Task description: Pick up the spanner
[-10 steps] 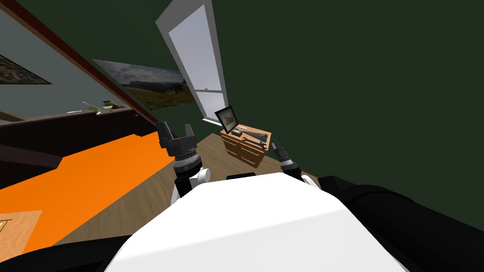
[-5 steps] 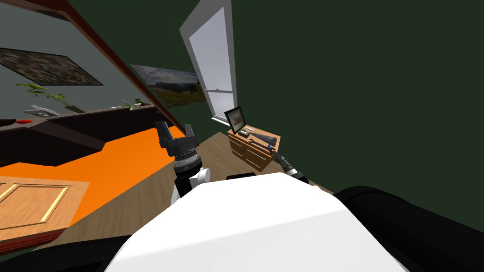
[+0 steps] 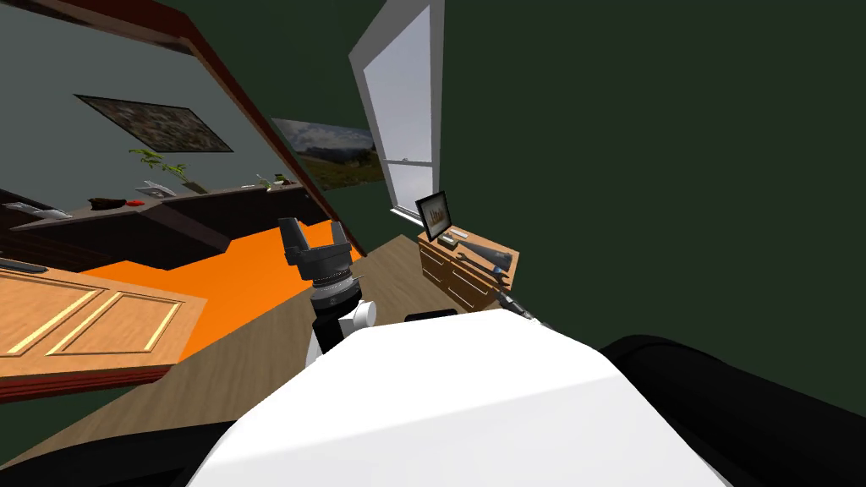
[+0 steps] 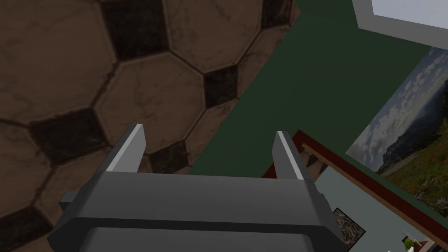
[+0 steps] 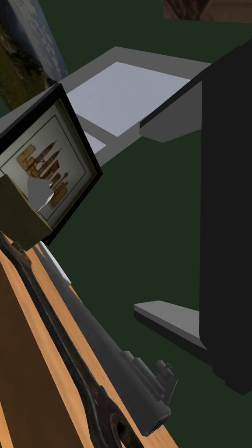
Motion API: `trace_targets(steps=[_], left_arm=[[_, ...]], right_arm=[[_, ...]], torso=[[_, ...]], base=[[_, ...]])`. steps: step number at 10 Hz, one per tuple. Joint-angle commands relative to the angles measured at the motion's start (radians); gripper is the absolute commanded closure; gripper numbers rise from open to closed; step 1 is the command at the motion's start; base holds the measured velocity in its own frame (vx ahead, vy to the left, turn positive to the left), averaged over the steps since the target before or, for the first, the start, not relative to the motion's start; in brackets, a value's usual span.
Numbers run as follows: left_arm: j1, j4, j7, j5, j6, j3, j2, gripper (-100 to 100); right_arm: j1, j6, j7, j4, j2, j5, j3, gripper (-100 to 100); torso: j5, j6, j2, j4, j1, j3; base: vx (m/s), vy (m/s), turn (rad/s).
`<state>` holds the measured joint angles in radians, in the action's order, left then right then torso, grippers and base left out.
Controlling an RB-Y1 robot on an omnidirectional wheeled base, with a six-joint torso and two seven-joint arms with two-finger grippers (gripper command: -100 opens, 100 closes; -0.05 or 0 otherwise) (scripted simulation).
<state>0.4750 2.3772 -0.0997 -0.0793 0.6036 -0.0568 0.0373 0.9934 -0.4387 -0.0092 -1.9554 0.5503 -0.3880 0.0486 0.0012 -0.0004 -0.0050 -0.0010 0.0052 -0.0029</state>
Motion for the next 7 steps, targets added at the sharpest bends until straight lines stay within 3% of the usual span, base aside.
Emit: trace_targets(steps=[1, 3, 4, 6, 7], left_arm=[[0.0, 0.0, 0.0, 0.0, 0.0, 0.0, 0.0, 0], [0.0, 0.0, 0.0, 0.0, 0.0, 0.0, 0.0, 0], [0.0, 0.0, 0.0, 0.0, 0.0, 0.0, 0.0, 0], [0.0, 0.0, 0.0, 0.0, 0.0, 0.0, 0.0, 0], [0.0, 0.0, 0.0, 0.0, 0.0, 0.0, 0.0, 0]], right_arm=[[0.041, 0.008, 0.002, 0.003, 0.029, -0.016, 0.006, -100], [0.106, 0.015, 0.019, 0.067, 0.094, -0.077, 0.005, -100], [0.113, 0.015, 0.019, 0.068, 0.094, -0.08, 0.005, -100], [0.172, 0.023, 0.037, 0.132, 0.154, -0.145, 0.0, -100], [0.183, 0.023, 0.037, 0.132, 0.154, -0.145, 0.0, -100]], torso=[[0.0, 0.0, 0.0, 0.0, 0.0, 0.0], [0.0, 0.0, 0.0, 0.0, 0.0, 0.0], [0.0, 0.0, -0.002, 0.0, 0.001, -0.001], [0.0, 0.0, -0.001, 0.0, 0.0, -0.001], [0.0, 0.0, -0.002, -0.001, 0.0, -0.001]], base=[[0.089, 0.068, 0.124], [0.112, 0.079, 0.299], [0.1, 0.047, 0.098], [0.119, 0.063, 0.289], [0.099, 0.047, 0.099]])
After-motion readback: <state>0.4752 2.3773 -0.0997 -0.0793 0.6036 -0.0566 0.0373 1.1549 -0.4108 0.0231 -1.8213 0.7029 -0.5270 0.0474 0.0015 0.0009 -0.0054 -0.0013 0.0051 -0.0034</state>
